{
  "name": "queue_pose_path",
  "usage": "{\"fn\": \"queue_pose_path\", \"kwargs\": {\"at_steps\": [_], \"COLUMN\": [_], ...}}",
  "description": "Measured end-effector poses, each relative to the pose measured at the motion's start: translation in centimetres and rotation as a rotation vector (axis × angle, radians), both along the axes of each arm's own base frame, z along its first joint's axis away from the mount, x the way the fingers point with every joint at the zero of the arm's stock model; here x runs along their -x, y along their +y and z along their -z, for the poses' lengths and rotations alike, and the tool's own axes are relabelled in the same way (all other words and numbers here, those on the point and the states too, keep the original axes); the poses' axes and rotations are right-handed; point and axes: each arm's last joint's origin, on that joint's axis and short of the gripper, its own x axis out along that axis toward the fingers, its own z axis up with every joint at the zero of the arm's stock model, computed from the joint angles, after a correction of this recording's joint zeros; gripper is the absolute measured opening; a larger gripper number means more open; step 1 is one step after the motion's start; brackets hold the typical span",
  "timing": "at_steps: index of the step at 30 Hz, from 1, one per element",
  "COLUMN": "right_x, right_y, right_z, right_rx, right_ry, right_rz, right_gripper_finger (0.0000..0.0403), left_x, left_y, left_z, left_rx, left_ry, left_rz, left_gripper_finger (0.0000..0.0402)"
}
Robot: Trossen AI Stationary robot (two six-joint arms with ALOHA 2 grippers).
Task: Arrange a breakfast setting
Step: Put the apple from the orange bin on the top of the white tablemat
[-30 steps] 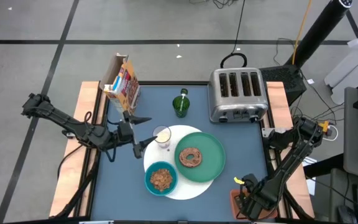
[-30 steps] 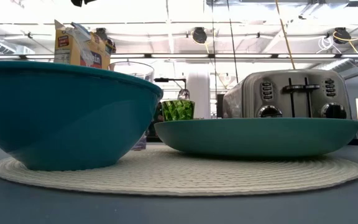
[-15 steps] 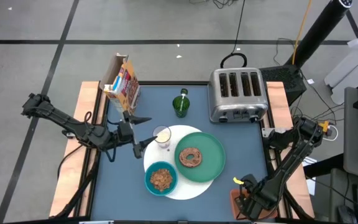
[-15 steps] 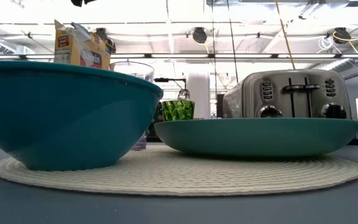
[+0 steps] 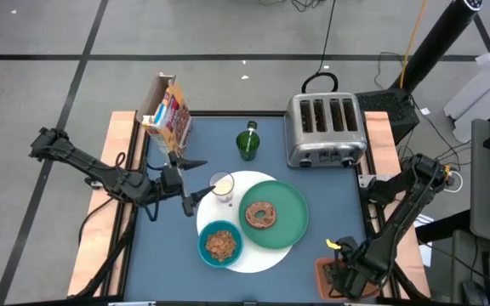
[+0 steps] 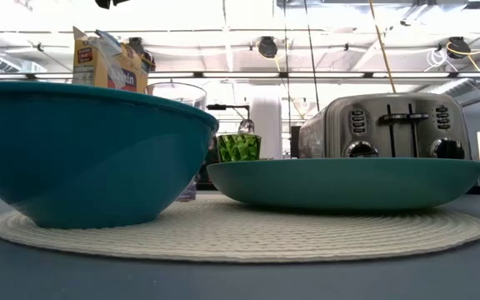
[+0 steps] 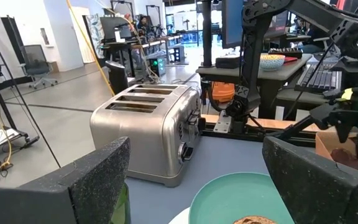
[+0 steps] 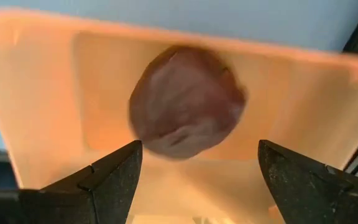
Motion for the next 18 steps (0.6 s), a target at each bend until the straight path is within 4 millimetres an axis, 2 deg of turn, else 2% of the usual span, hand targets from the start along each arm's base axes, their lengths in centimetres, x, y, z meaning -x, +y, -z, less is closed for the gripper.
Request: {"fn": "queue_pose_path", "kwargs": {"at_steps": [9,18], "right_x": [-0.6,-0.7], "right_y": [0.6,0.3], "right_z": [1.2,1.3], "right_rx": [0.008,0.045], "right_ry": [0.002,-0.006], "right_rz": [0.013,0.015], "right_gripper_finger": [0.0313,0.0313], "left_x": [0.0,0.0], "left_y": [0.0,0.0], "left_z": [0.0,0.0], "left_rx": [0.001,0.001], "left_ry": [0.0,0.0], "left_rz": [0.0,0.0], "left_gripper_finger": [0.0372,0.0372]}}
